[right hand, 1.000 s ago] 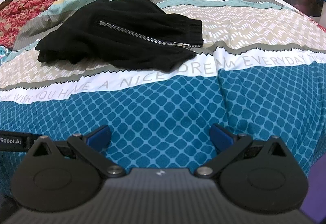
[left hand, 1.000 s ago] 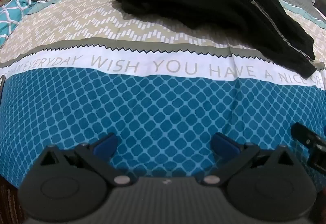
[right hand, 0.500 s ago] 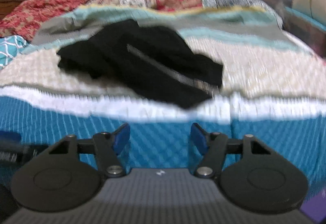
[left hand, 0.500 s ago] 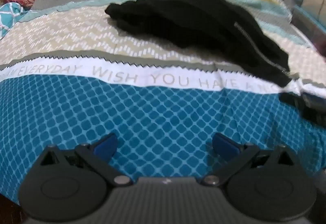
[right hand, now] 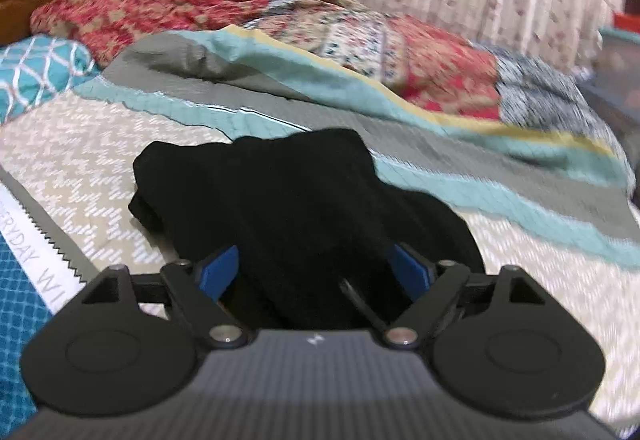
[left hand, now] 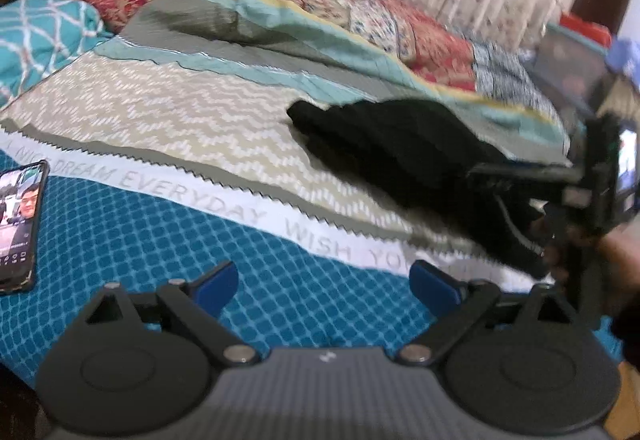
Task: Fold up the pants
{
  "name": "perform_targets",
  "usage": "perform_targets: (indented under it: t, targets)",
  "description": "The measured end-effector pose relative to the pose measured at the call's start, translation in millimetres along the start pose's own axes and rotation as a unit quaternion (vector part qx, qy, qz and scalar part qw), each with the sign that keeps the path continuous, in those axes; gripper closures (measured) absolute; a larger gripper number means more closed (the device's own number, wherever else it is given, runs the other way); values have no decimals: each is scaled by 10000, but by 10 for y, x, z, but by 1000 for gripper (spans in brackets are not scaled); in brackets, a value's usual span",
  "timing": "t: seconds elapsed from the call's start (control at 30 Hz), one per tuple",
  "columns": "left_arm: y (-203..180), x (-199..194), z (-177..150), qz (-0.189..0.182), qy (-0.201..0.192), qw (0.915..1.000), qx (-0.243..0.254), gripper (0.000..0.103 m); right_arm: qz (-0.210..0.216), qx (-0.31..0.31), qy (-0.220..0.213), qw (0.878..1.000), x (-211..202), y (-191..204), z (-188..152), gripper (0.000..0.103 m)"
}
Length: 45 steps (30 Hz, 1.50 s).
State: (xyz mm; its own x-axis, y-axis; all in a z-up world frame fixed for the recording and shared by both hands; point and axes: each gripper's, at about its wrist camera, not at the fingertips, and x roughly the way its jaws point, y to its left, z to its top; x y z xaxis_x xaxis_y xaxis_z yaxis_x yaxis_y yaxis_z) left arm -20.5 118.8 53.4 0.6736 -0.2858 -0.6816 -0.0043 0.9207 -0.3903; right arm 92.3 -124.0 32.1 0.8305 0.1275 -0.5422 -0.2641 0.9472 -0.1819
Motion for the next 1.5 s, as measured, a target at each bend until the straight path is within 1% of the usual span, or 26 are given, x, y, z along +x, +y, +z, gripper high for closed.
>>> perform_targets:
  t: [0.07,0.1,0.13,0.17,0.2,0.23,0.3,0.37,0.43,0.53,0.6,0.67,0.8,0.93,1.0,1.03,1.07,1.1,1.13,1.2,1.23,1.33,1.4,1.43,1.47,1.5]
  targets:
    - [67,-74,48,-121,-210,9996,-132,8,-5,-193,102,9998,105,51,26,19]
    - [70,-70,81,-130,-179,9996,-190,8,-17,-371,217,9991,181,83,26,23]
    - [68,-62,85,-80,-58,9997,-231,10,-64,-606,363,9975,258,117,20,44]
    - [38,-41,102,-35,-25,9998,-215,12,-117,-783,448,9959,299,128,8,58]
    - [14,-53,91,6,-47,9999,-163,14,-115,-819,449,9956,297,112,4,63]
    - [16,-81,58,17,-136,9999,-47,17,-66,-704,397,9967,240,62,16,72]
    - [-2,-67,33,-62,-71,9999,-41,19,93,-355,290,9989,57,-34,81,84]
    - [4,-46,28,-179,-47,9998,-4,19,383,16,70,9992,-248,-121,138,91]
    - [-15,-8,49,-310,-1,9995,-43,19,806,271,-54,9964,-567,-182,165,95]
    - [-65,70,142,-717,131,9972,-144,17,1510,687,22,9861,-948,-190,99,95]
    - [-94,121,193,-923,211,9952,-239,13,1933,788,149,9778,-1175,-159,-12,95]
    - [-132,208,243,-1135,362,9924,-317,2,2255,817,255,9705,-1410,-113,-173,95]
    - [-278,476,295,-1524,866,9833,-480,0,2675,1195,523,9547,-1669,-102,-442,95]
    - [-408,834,311,-1753,1171,9750,-701,1,2819,1544,503,9456,-1933,-110,-579,95]
    - [-389,978,333,-1800,1214,9718,-916,23,2884,1598,454,9430,-2056,-142,-603,95]
    - [-384,1054,348,-1844,1292,9688,-1036,61,2941,1595,429,9414,-2101,-148,-604,95]
    - [-402,1123,373,-1873,1395,9652,-1178,95,2998,1578,403,9400,-2135,-174,-607,95]
    - [-413,1125,392,-1854,1383,9643,-1292,97,3055,1567,394,9384,-2137,-216,-612,98]
    - [-436,1034,429,-1790,1104,9696,-1251,97,3177,1573,382,9343,-2174,-260,-632,101]
    - [-447,734,487,-1743,548,9783,-973,97,3274,1571,369,9310,-2178,-315,-666,98]
    - [-430,582,525,-1741,309,9803,-881,97,3148,1541,329,9360,-2167,-333,-660,95]
    - [-188,63,607,-1761,-364,9793,-927,97,2593,1816,238,9483,-1998,-518,-642,92]
    - [45,-204,620,-1544,-635,9801,-1071,97,1938,2188,167,9562,-1797,-698,-622,79]
    - [138,-274,611,-1468,-655,9802,-1160,97,1622,2294,137,9596,-1685,-773,-619,57]
    - [244,-334,589,-1399,-634,9795,-1303,97,1288,2348,86,9634,-1521,-842,-613,31]
    - [310,-366,556,-1348,-618,9788,-1416,97,988,2339,55,9672,-1343,-893,-614,21]
